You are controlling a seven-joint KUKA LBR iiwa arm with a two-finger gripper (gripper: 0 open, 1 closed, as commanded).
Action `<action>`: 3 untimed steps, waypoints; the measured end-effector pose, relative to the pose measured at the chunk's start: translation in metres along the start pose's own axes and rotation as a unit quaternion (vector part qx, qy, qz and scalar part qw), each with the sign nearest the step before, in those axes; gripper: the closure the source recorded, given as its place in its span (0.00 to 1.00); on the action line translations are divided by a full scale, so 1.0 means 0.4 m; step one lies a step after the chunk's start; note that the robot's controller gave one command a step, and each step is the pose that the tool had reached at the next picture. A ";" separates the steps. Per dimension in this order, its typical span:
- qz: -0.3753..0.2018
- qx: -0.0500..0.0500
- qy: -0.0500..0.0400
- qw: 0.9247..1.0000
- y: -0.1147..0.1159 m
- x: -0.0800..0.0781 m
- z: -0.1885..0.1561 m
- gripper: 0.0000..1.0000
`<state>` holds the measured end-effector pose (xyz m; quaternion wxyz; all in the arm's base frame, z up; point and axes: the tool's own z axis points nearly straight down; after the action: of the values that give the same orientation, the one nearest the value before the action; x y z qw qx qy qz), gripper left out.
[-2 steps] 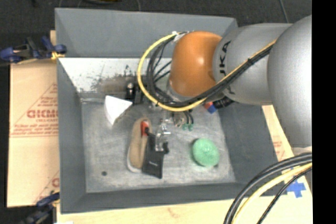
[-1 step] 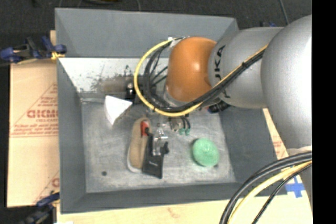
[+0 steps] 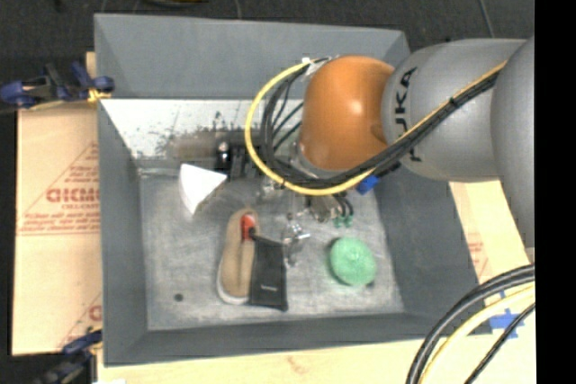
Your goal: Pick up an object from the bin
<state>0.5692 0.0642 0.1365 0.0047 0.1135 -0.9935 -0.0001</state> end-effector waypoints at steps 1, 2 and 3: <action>-0.068 0.003 -0.014 0.998 -0.014 -0.016 -0.009 0.00; -0.137 0.003 -0.009 0.991 0.025 -0.012 0.115 0.00; -0.357 0.011 -0.032 0.933 0.092 -0.061 0.132 1.00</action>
Offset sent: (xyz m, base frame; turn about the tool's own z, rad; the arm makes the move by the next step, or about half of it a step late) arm -0.0027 0.0219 -0.0665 -0.3284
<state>0.5843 0.1054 0.0836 -0.0285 0.4608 -0.8871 0.0050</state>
